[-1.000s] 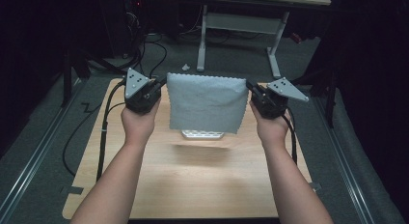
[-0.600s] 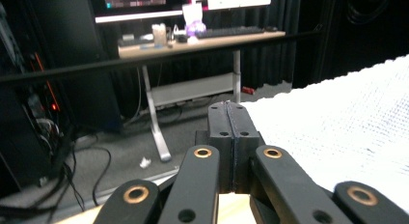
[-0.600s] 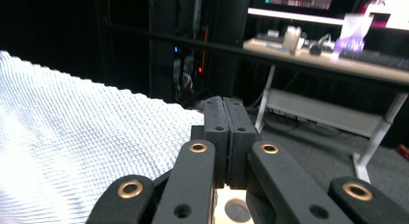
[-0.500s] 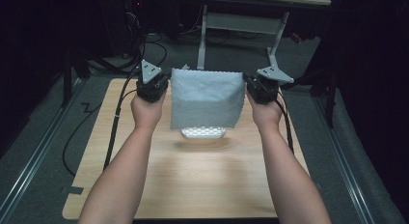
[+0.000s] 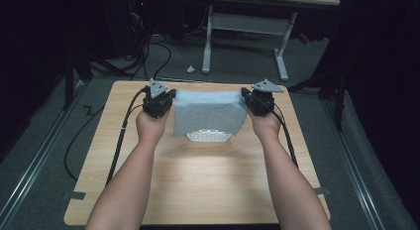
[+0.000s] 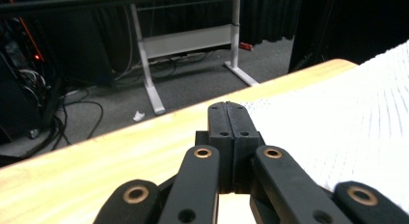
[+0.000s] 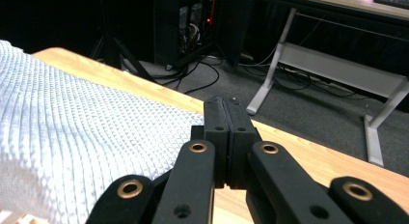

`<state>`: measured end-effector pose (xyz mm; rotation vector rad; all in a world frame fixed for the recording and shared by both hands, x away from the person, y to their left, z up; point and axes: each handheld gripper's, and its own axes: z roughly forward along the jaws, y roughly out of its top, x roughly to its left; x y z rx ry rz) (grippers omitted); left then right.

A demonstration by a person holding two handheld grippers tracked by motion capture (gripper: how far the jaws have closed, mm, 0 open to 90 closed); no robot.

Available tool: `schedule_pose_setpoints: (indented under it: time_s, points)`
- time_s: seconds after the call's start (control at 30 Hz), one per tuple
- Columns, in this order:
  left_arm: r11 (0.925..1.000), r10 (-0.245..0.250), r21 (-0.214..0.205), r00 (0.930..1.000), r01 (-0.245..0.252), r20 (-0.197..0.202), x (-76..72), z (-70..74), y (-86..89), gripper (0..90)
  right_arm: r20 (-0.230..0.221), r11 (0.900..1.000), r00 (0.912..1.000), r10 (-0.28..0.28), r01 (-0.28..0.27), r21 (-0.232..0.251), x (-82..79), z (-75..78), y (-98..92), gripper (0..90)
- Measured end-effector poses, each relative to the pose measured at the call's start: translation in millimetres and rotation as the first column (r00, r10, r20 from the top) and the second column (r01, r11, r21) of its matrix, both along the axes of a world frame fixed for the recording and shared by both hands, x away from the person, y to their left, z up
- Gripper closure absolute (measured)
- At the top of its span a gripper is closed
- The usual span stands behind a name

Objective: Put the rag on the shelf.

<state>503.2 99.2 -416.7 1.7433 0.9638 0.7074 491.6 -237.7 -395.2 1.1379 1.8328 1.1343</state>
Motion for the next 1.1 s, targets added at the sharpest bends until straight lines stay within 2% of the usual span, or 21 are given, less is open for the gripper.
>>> schedule_pose_setpoints:
  time_s: [0.17, 0.33, 0.47, 0.6, 0.97, 1.1]
  points:
    - [0.9999, -0.015, -0.003, 0.9996, 0.015, -0.022, -9.0, -11.9, 3.0, 90.0, 0.000, 0.9999, 0.9999, 0.012, -0.012, -0.004, -5.3, -7.6, 1.5, 90.0]
    - [0.9995, -0.027, -0.014, 0.9989, 0.027, -0.037, -17.1, -19.4, 6.3, 90.0, -0.023, 0.9996, 0.9995, 0.023, -0.023, 0.016, -10.6, -15.2, 0.3, 90.0]
    - [0.9992, -0.036, -0.019, 0.9983, 0.035, -0.046, -20.7, -22.6, 7.5, 90.0, -0.029, 0.9994, 0.9990, 0.033, -0.032, 0.013, -14.2, -18.6, -0.2, 90.0]
    - [0.9987, -0.047, -0.020, 0.9973, 0.046, -0.056, -22.2, -27.4, 8.4, 90.0, -0.042, 0.9988, 0.9984, 0.037, -0.036, 0.033, -17.2, -23.2, -2.1, 90.0]
    - [0.9980, -0.062, -0.016, 0.9963, 0.062, -0.060, -25.7, -33.3, 5.3, 90.0, -0.053, 0.9984, 0.9975, 0.046, -0.044, 0.036, -18.2, -29.0, -2.4, 90.0]
    - [0.9973, -0.073, -0.013, 0.9964, 0.072, -0.044, -29.0, -30.1, 3.6, 90.0, -0.036, 0.9992, 0.9986, 0.038, -0.037, 0.013, -18.4, -27.5, -3.8, 90.0]
